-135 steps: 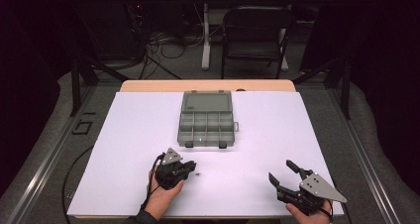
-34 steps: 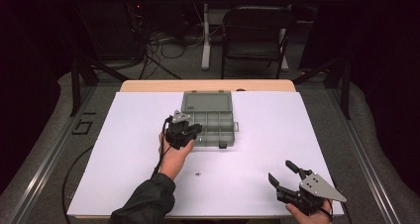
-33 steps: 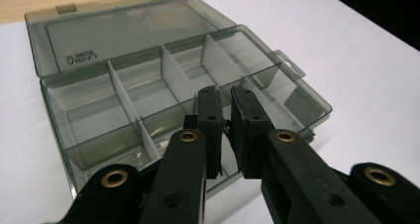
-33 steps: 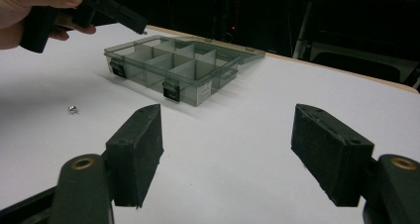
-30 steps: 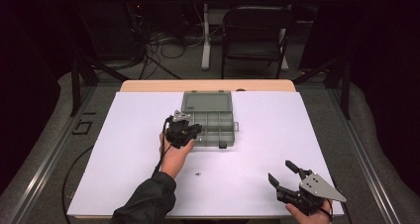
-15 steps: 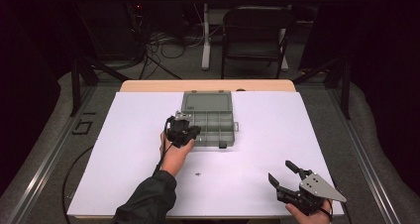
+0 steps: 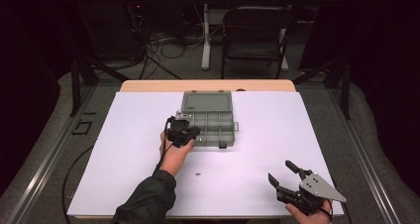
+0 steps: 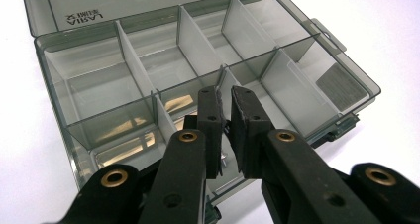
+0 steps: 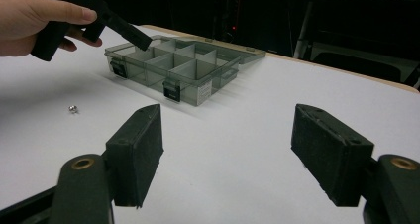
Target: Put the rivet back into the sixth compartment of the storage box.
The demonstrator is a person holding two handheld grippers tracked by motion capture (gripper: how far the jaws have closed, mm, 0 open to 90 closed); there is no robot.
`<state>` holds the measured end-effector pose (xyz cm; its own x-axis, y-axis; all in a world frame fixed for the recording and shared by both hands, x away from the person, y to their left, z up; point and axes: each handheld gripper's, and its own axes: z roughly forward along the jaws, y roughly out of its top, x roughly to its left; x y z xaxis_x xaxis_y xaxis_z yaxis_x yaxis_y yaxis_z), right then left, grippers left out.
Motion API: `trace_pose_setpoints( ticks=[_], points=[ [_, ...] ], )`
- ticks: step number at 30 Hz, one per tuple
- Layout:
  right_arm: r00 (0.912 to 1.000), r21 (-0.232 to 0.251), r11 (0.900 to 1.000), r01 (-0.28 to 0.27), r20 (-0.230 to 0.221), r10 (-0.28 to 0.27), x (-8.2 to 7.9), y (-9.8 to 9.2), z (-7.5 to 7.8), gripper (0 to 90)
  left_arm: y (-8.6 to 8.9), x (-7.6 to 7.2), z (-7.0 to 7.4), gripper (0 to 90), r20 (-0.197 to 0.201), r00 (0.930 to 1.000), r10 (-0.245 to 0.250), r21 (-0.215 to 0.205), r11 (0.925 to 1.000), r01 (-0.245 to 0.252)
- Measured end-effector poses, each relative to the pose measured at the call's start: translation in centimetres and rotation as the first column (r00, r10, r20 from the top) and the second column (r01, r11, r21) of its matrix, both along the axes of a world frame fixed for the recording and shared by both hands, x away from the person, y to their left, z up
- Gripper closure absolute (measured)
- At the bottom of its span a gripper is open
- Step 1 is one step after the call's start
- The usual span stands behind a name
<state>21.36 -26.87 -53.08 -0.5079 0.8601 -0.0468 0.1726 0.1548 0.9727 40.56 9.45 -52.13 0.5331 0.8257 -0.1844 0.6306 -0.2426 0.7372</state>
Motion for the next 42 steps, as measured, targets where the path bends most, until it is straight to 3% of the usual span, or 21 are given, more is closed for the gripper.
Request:
trace_pose_setpoints(
  ticks=[5, 13, 16, 21, 28, 32, 35, 38, 42],
  points=[
    [1.0000, 0.002, 1.000, 0.002, 0.003, -0.002, 0.0, 0.0, 0.0, 28.1, 0.1, -0.1, 0.1, 81.0, -0.009, 0.9999, -0.010, -0.004, 0.9999, 0.010],
    [1.0000, 0.002, 1.000, 0.006, 0.002, -0.006, 0.0, 0.0, 0.0, 28.0, 0.6, -0.8, 0.9, 59.7, 0.020, 0.9995, -0.023, -0.057, 0.9981, 0.024],
    [1.0000, 0.006, 1.000, 0.007, -0.001, -0.007, 0.1, 0.0, -0.1, 28.1, 0.8, -1.0, 1.3, 54.4, 0.035, 0.9990, -0.027, -0.058, 0.9979, 0.029],
    [1.0000, 0.005, 1.000, 0.006, -0.005, -0.006, 0.1, -0.1, -0.1, 28.1, 1.3, -1.7, 2.1, 46.4, 0.055, 0.9981, -0.029, -0.095, 0.9949, 0.034],
    [0.9999, 0.006, 1.000, 0.009, -0.007, -0.009, 0.1, -0.1, -0.2, 28.1, 1.8, -2.5, 2.8, 39.6, 0.085, 0.9958, -0.033, -0.111, 0.9929, 0.043],
    [0.9999, 0.002, 1.000, 0.009, -0.007, -0.009, 0.1, -0.1, -0.2, 28.1, 2.2, -2.9, 3.1, 36.8, 0.082, 0.9961, -0.032, -0.112, 0.9928, 0.041],
    [0.9999, 0.002, 1.000, 0.009, -0.008, -0.009, 0.1, -0.1, -0.2, 28.1, 2.6, -3.3, 3.4, 35.7, 0.103, 0.9941, -0.034, -0.088, 0.9951, 0.043],
    [0.9999, 0.002, 1.000, 0.011, -0.009, -0.011, 0.1, -0.1, -0.2, 28.1, 2.9, -3.7, 3.6, 35.0, 0.090, 0.9950, -0.042, -0.113, 0.9922, 0.052],
    [0.9998, 0.005, 1.000, 0.016, -0.008, -0.016, 0.2, -0.2, -0.2, 28.1, 3.4, -4.4, 3.8, 35.2, 0.100, 0.9934, -0.057, -0.113, 0.9912, 0.068]
  ],
)
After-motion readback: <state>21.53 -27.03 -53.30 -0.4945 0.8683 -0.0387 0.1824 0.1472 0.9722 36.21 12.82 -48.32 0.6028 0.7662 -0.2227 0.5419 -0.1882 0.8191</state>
